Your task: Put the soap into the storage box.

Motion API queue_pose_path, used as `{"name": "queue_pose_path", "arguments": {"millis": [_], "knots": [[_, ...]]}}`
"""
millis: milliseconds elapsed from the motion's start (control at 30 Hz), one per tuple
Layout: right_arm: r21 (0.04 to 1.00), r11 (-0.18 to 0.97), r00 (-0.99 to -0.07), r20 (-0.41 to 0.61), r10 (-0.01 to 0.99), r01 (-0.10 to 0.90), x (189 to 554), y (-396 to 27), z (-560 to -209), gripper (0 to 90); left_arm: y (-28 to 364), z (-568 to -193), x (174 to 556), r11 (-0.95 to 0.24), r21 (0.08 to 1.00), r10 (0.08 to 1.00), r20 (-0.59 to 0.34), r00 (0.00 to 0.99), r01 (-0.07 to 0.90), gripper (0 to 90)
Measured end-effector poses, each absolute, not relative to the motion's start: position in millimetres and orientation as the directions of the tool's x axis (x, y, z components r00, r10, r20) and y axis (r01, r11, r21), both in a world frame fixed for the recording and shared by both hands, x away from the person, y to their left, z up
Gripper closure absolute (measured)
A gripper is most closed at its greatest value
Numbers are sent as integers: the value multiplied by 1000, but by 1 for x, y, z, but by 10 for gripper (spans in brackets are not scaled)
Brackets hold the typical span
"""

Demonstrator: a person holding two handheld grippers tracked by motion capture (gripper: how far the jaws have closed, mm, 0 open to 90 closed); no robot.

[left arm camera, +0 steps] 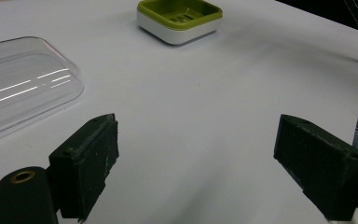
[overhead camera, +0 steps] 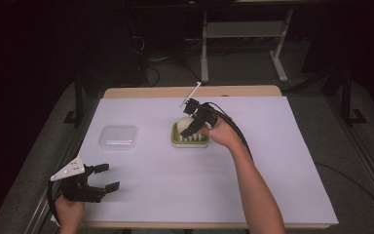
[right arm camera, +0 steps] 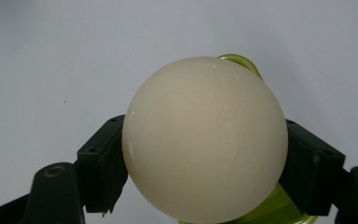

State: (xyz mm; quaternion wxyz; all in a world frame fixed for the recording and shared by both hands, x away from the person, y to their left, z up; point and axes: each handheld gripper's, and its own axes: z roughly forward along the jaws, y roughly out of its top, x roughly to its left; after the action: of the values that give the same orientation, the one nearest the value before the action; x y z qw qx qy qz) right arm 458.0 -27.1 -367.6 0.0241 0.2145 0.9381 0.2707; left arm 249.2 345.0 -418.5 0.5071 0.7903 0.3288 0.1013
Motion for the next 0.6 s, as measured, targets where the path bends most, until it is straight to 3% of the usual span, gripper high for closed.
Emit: {"name": "queue_pose_path", "arguments": {"millis": [600], "knots": [[479,760,-885,85,458,439,468,-28,-382,243,346,-419,249,-270,870,623,-169,764,413,132]]}}
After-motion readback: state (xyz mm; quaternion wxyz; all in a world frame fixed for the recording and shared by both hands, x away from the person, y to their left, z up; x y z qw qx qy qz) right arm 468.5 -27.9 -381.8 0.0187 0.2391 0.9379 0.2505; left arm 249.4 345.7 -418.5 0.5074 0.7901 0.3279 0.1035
